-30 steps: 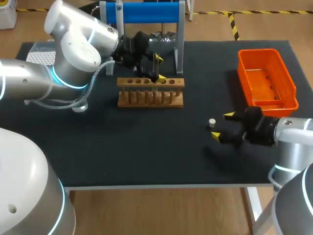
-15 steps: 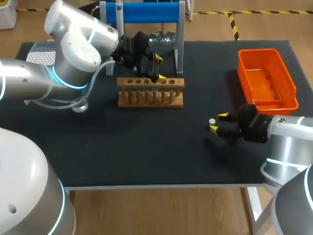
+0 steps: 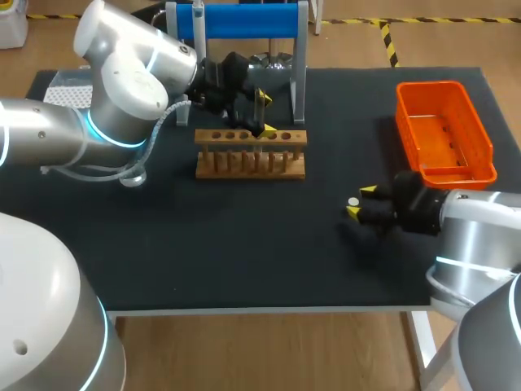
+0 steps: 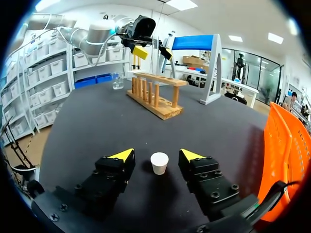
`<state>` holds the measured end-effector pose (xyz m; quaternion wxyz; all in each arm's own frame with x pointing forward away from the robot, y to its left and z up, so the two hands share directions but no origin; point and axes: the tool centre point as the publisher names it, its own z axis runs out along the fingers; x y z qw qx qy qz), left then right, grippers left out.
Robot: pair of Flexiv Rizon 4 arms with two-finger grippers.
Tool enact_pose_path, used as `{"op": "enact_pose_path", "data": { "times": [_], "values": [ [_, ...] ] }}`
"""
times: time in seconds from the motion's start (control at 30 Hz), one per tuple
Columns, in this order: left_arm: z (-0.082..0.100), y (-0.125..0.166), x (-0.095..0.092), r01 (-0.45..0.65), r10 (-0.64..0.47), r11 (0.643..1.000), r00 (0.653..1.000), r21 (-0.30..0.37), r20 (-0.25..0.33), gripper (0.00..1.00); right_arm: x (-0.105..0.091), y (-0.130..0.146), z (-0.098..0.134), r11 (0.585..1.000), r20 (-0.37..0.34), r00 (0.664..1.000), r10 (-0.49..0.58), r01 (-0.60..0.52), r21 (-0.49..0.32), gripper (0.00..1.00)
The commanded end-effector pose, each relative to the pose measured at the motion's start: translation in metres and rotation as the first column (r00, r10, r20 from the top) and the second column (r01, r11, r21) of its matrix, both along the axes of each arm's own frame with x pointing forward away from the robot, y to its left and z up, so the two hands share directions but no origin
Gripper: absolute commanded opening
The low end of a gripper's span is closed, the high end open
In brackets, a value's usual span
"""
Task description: Invert the test tube, pick up the pipette, mount the tip to pipette, aspirate from beaker and dispense into the tube, eject the tip, return the pipette, and cap with the stopper.
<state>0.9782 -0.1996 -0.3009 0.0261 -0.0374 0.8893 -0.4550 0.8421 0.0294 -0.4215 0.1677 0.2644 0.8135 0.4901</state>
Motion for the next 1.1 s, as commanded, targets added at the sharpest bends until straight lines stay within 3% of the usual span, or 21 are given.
{"op": "enact_pose_path", "data": {
  "times": [0.03, 0.63, 0.77, 1.1],
  "values": [
    [-0.0001, -0.0003, 0.0018, 0.003, -0.003, 1.0, 1.0, 0.002, -0.003, 1.0, 0.0024, 0.0052, -0.0036, 1.0, 0.003, 1.0, -0.006, 0.006, -0.007, 0.64],
    [-0.0001, -0.0003, 0.0018, 0.003, -0.003, 1.0, 1.0, 0.002, -0.003, 1.0, 0.0093, 0.0085, -0.0096, 1.0, -0.003, 1.0, -0.013, 0.013, -0.018, 0.51],
    [-0.0001, -0.0003, 0.0018, 0.003, -0.003, 1.0, 1.0, 0.002, -0.003, 1.0, 0.0105, 0.0081, -0.0106, 1.0, -0.003, 1.0, -0.02, 0.02, -0.019, 0.56],
    [-0.0001, -0.0003, 0.0018, 0.003, -0.003, 1.0, 1.0, 0.002, -0.003, 1.0, 0.0114, 0.0075, -0.0117, 0.999, -0.006, 1.0, -0.026, 0.026, -0.02, 0.5]
  ]
}}
